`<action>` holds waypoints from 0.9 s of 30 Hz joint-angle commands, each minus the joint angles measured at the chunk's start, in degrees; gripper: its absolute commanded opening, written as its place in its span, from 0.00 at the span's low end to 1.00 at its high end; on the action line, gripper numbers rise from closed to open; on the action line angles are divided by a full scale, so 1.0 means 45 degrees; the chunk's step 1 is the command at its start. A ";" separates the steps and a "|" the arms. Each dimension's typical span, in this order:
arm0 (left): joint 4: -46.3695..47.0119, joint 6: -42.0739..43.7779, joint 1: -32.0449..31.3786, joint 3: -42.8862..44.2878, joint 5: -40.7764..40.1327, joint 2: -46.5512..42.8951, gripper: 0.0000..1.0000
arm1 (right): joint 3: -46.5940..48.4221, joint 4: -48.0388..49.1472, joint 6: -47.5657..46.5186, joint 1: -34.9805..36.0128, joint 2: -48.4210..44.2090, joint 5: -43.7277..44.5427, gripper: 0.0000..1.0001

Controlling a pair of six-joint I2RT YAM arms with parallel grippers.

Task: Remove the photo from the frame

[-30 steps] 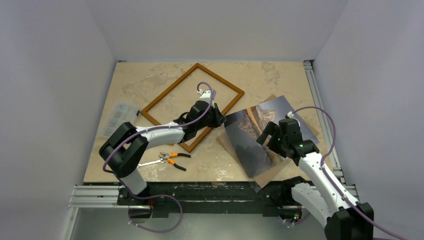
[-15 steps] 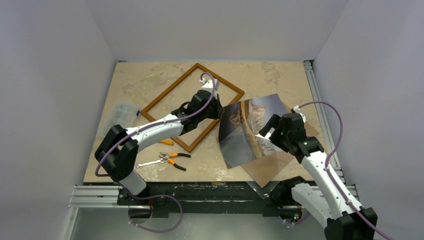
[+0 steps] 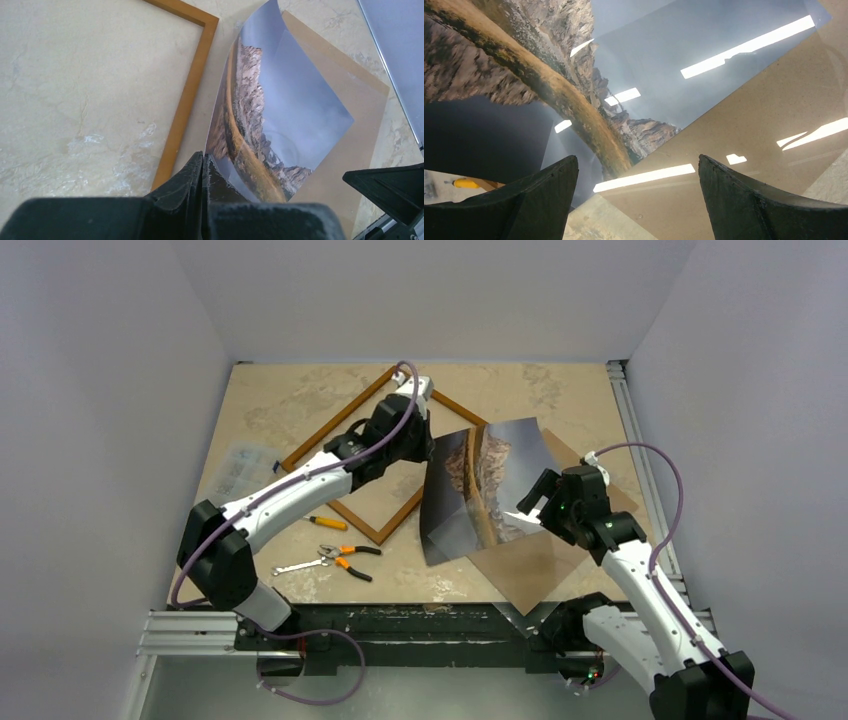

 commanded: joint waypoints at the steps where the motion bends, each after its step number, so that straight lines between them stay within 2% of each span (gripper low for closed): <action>1: -0.1077 -0.0636 0.1347 -0.0039 0.1372 -0.0339 0.00 | 0.0100 0.0033 0.0014 0.0081 -0.0124 -0.0008 0.88; 4: -0.0935 -0.1153 0.2331 -0.0358 0.3157 -0.0028 0.00 | 0.0099 -0.0001 -0.0043 0.0083 -0.0145 -0.0007 0.88; 9: -0.0351 -0.1772 0.3579 -0.0619 0.5320 0.1068 0.31 | 0.0086 -0.0008 -0.0079 0.0087 -0.0255 0.0069 0.88; 12: 0.0071 -0.2497 0.4212 -0.0690 0.7006 0.2013 0.39 | 0.0086 -0.0025 -0.0106 0.0087 -0.0301 0.0128 0.88; 14: 0.0335 -0.2818 0.4378 -0.1001 0.7113 0.2057 0.41 | 0.0126 -0.0097 -0.0153 0.0085 -0.0293 0.0166 0.88; 16: 0.0484 -0.3030 0.4395 -0.1697 0.6163 0.1423 0.45 | 0.0137 -0.0176 -0.0236 0.0088 -0.0283 0.0204 0.88; 18: 0.1029 -0.3532 0.4420 -0.2863 0.5135 0.0572 0.59 | 0.0119 -0.0238 -0.0282 0.0096 -0.0302 0.0268 0.88; 21: 0.2059 -0.4402 0.4789 -0.4487 0.4767 -0.0166 0.70 | -0.0026 -0.0095 -0.0286 0.0096 -0.0350 0.0231 0.88; 23: 0.3323 -0.5020 0.5026 -0.5578 0.4911 -0.0515 0.95 | -0.0059 -0.0018 -0.0295 0.0102 -0.0344 0.0145 0.88; 24: 0.4205 -0.5256 0.5128 -0.6007 0.5135 -0.0548 0.99 | -0.0058 -0.0011 -0.0299 0.0095 -0.0346 0.0117 0.88; 27: 0.5420 -0.5575 0.5463 -0.6168 0.6296 0.0242 1.00 | -0.0009 -0.0026 -0.0363 0.0098 -0.0413 0.0120 0.88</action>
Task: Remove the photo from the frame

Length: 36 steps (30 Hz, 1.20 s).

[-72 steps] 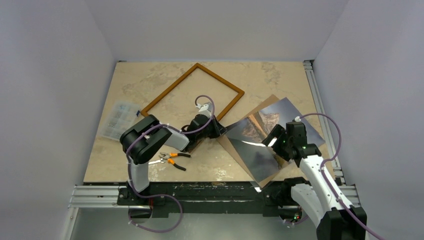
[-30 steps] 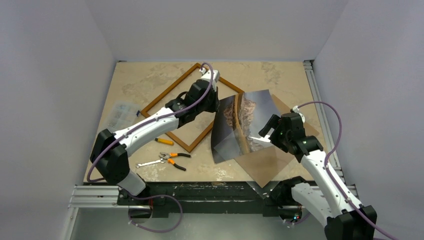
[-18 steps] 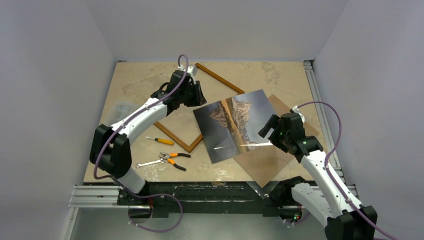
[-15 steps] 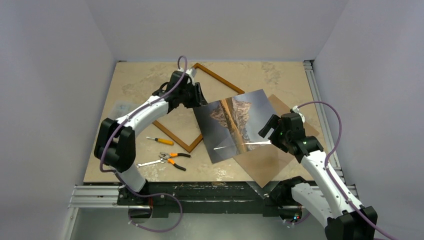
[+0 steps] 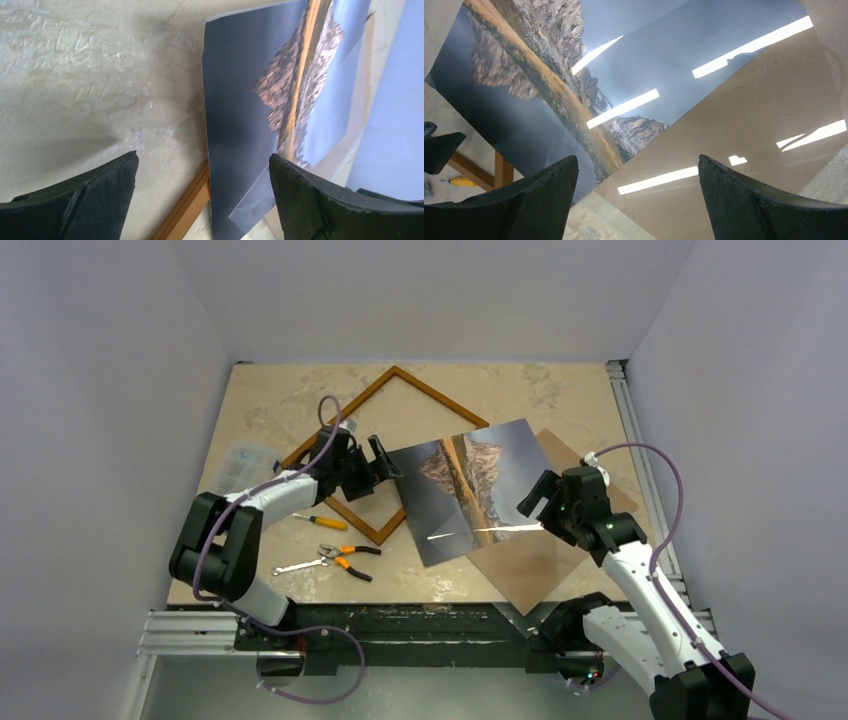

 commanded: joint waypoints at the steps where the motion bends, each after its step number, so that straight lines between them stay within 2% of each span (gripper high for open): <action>1: 0.3682 -0.1296 0.0539 -0.0311 0.1525 0.0832 0.99 | 0.0016 0.0061 -0.0208 0.0078 -0.0309 0.0105 0.88; 3: 0.5487 -0.1934 0.0638 -0.0350 0.2913 0.1773 0.92 | -0.0012 0.0033 -0.0225 0.0071 -0.0396 0.0101 0.88; 7: 0.8754 -0.3385 0.0754 -0.0204 0.4701 0.3753 0.65 | -0.0073 -0.0074 -0.0235 0.0079 -0.0494 0.0143 0.88; 10: 1.0785 -0.4491 0.0760 -0.0622 0.4736 0.4656 0.66 | -0.0182 -0.0076 -0.0225 0.0070 -0.0611 0.0139 0.88; 14: 1.0908 -0.4291 0.0711 -0.0381 0.4722 0.5066 0.64 | -0.0225 -0.0066 -0.0220 0.0069 -0.0657 0.0150 0.88; 21: 1.2114 -0.3794 0.0711 -0.0455 0.4541 0.5561 0.41 | -0.0318 -0.0031 -0.0082 0.0064 -0.0605 0.0129 0.88; 23: 1.2431 -0.3803 0.0711 -0.0494 0.4541 0.5659 0.29 | -0.0316 -0.0093 -0.0100 0.0078 -0.0634 0.0155 0.88; 28: 1.1998 -0.3184 0.0711 -0.0441 0.4408 0.5131 0.12 | -0.0245 -0.0330 -0.0130 0.0079 -0.0755 0.0341 0.88; 34: 0.9045 -0.1107 0.0692 0.0500 0.3978 0.3463 0.00 | -0.0347 -0.0250 -0.0045 0.0079 -0.0739 0.0330 0.88; 36: 0.7857 -0.0660 0.0694 0.0914 0.3820 0.3101 0.00 | -0.0382 -0.0187 -0.0018 0.0079 -0.0695 0.0281 0.88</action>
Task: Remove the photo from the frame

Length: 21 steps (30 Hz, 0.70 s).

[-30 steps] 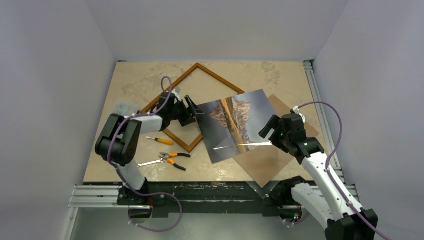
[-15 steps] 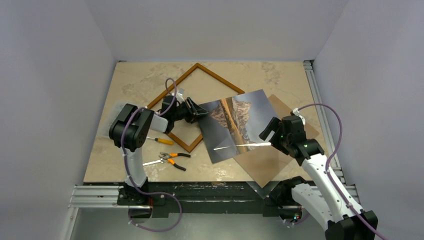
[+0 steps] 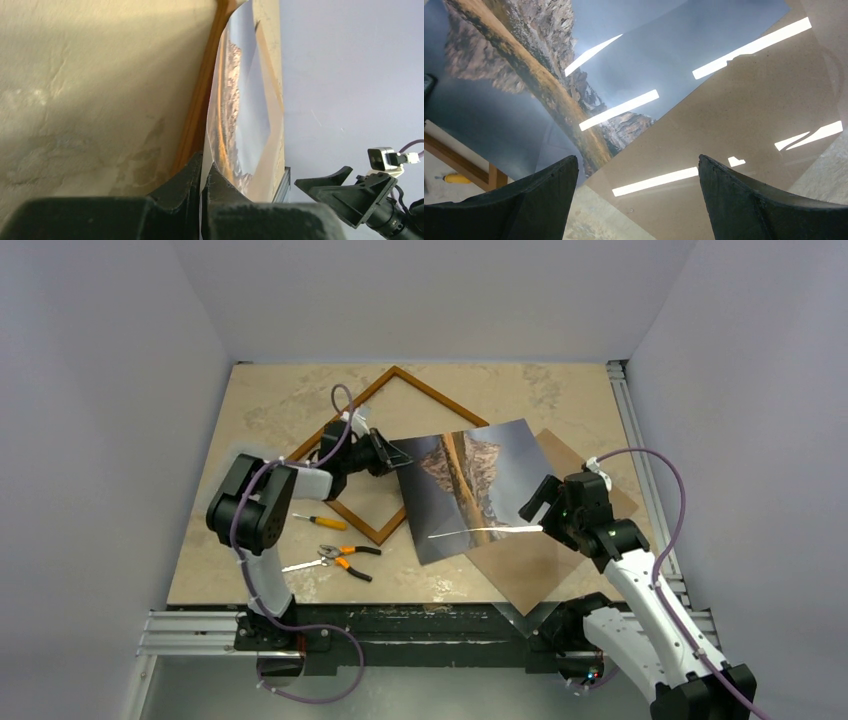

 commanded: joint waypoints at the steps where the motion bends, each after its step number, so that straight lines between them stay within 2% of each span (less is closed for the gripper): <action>1: -0.1996 0.1862 0.0009 0.1326 -0.0456 -0.1463 0.00 | -0.0098 0.0150 0.0074 0.0079 -0.0036 0.0241 0.88; 7: -0.5230 0.3294 -0.0179 0.3299 -0.1180 -0.2131 0.00 | -0.0128 0.0144 0.0104 0.0078 0.0346 0.0337 0.88; 16: -1.0809 0.5618 -0.0763 0.7305 -0.2598 -0.2927 0.00 | 0.0072 0.0089 0.0129 0.0078 0.0606 0.0493 0.87; 21: -1.3079 0.6616 -0.0812 0.9349 -0.3078 -0.3410 0.00 | 0.0344 -0.0119 0.0107 0.0079 0.0612 0.0613 0.87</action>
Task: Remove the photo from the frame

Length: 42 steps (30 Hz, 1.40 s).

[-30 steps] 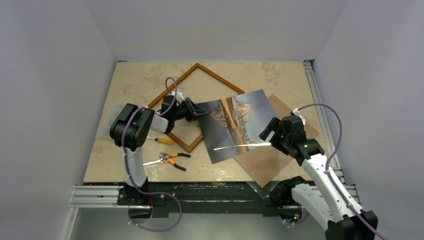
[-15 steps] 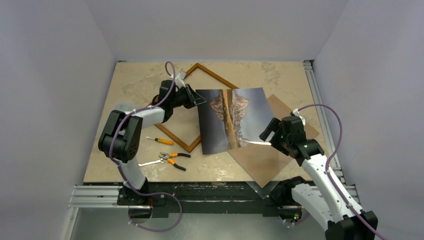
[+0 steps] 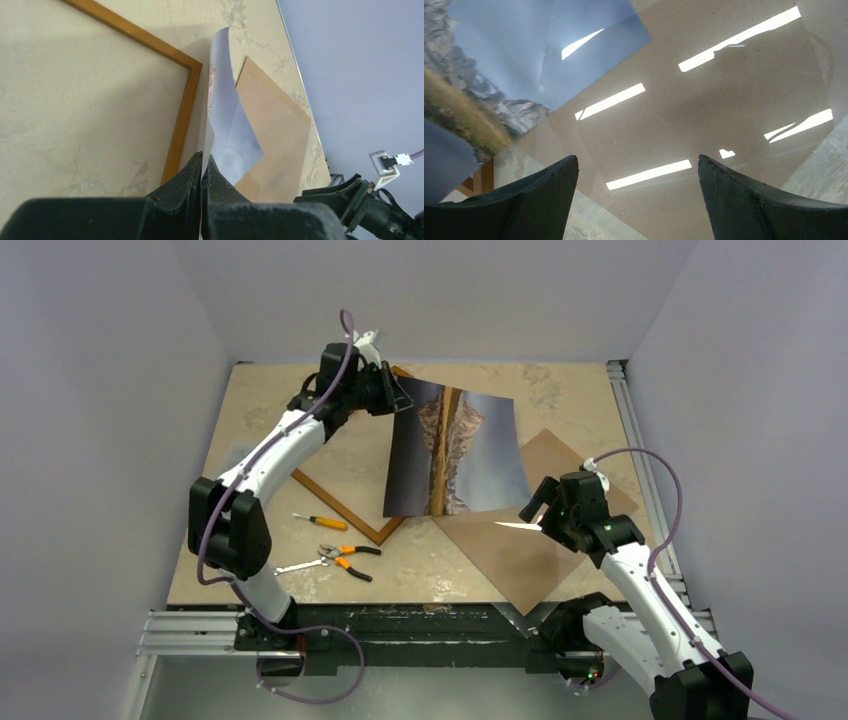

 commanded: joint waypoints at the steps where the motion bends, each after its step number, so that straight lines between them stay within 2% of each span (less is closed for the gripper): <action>1: -0.2731 0.1744 -0.0012 0.1961 -0.0857 -0.1290 0.00 | 0.0465 -0.0175 0.0052 0.0079 -0.0027 0.0483 0.87; 11: -0.6355 0.4013 -0.0037 0.5819 -0.1724 -0.2252 0.00 | 0.0743 -0.0532 0.0073 0.0069 -0.0374 0.0542 0.87; 16: -0.6687 0.3539 -0.0037 0.7226 -0.1694 -0.2513 0.00 | 0.0956 -0.0914 0.0143 0.0074 -0.0654 0.0631 0.87; 20: -0.5485 0.0925 -0.0019 0.7777 -0.0249 -0.2271 0.00 | 0.1493 -0.1570 0.0508 0.0078 -0.0951 0.1266 0.87; 22: -0.4457 -0.1197 -0.0027 0.8009 0.0635 -0.1848 0.00 | 0.1883 -0.1882 0.0656 0.0079 -0.1153 0.1605 0.86; 25: -0.1780 -0.4879 -0.0145 0.7940 0.1827 -0.1078 0.00 | 0.2628 -0.2397 0.0872 0.0079 -0.1372 0.2121 0.86; 27: -0.0476 -0.6874 -0.0393 0.8156 0.1974 -0.0487 0.00 | 0.3106 -0.2682 0.0926 0.0076 -0.1528 0.2423 0.86; 29: -0.0225 -0.7773 -0.0749 0.8986 0.1716 0.0157 0.00 | 0.3448 -0.2902 0.0937 0.0078 -0.1652 0.2671 0.86; 32: -0.1055 -0.8067 -0.1481 1.0764 0.0975 0.0985 0.00 | 0.3773 -0.3149 0.0910 0.0074 -0.1718 0.2866 0.86; 34: -0.0501 -0.8670 -0.1948 1.0623 0.0350 0.0987 0.00 | 0.3935 -0.3364 0.0965 0.0073 -0.1746 0.3029 0.86; 37: 0.1544 -1.0394 -0.2607 0.9761 -0.0361 0.0910 0.00 | 0.4059 -0.3601 0.1172 0.0078 -0.1976 0.3413 0.86; 40: 0.2845 -1.1761 -0.3188 0.9625 -0.0598 0.1250 0.00 | 0.4124 -0.3676 0.1356 0.0074 -0.2397 0.3820 0.86; 42: 0.3594 -1.2479 -0.3365 0.8863 -0.0782 0.1190 0.00 | 0.4229 -0.3873 0.1467 0.0067 -0.2586 0.4062 0.86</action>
